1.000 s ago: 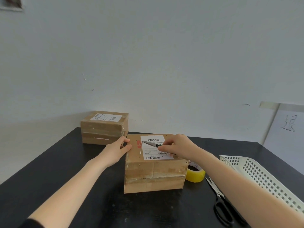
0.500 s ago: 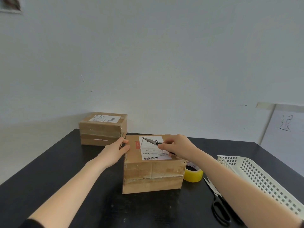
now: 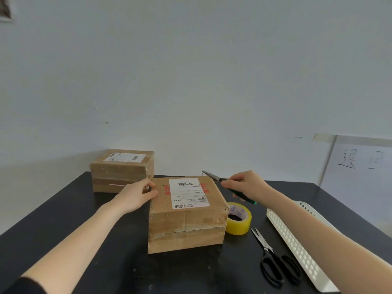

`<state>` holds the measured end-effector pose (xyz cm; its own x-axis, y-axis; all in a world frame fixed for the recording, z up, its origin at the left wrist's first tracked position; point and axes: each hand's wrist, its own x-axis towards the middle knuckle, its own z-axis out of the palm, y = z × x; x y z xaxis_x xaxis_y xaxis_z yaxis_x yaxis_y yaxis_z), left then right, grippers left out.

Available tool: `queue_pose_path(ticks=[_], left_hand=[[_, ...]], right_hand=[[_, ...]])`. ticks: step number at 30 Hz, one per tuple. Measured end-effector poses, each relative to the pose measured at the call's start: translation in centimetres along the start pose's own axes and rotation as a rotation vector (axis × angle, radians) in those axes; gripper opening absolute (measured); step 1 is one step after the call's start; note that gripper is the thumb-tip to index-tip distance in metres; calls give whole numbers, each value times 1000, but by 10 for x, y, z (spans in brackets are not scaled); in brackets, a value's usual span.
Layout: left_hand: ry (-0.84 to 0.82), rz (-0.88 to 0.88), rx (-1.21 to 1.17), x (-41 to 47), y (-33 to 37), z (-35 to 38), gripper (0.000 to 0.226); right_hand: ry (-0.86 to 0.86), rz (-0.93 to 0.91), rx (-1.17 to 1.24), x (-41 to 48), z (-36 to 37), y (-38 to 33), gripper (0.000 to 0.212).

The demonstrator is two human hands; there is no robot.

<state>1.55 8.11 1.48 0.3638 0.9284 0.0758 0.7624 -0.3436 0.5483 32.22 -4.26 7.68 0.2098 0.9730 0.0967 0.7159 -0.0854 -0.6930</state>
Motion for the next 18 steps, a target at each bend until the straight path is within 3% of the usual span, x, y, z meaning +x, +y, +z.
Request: queue_pose_path(ticks=[6, 9, 13, 18], left_hand=[[233, 144, 26, -1, 14, -2, 5], [294, 219, -32, -2, 28, 2, 4], [299, 309, -130, -5, 57, 9, 7], [259, 393, -173, -8, 105, 29, 8]], right_hand=[[27, 68, 0, -14, -30, 25, 28], [63, 88, -16, -21, -48, 40, 26], [105, 119, -62, -35, -72, 61, 42], [144, 175, -67, -58, -101, 84, 32]])
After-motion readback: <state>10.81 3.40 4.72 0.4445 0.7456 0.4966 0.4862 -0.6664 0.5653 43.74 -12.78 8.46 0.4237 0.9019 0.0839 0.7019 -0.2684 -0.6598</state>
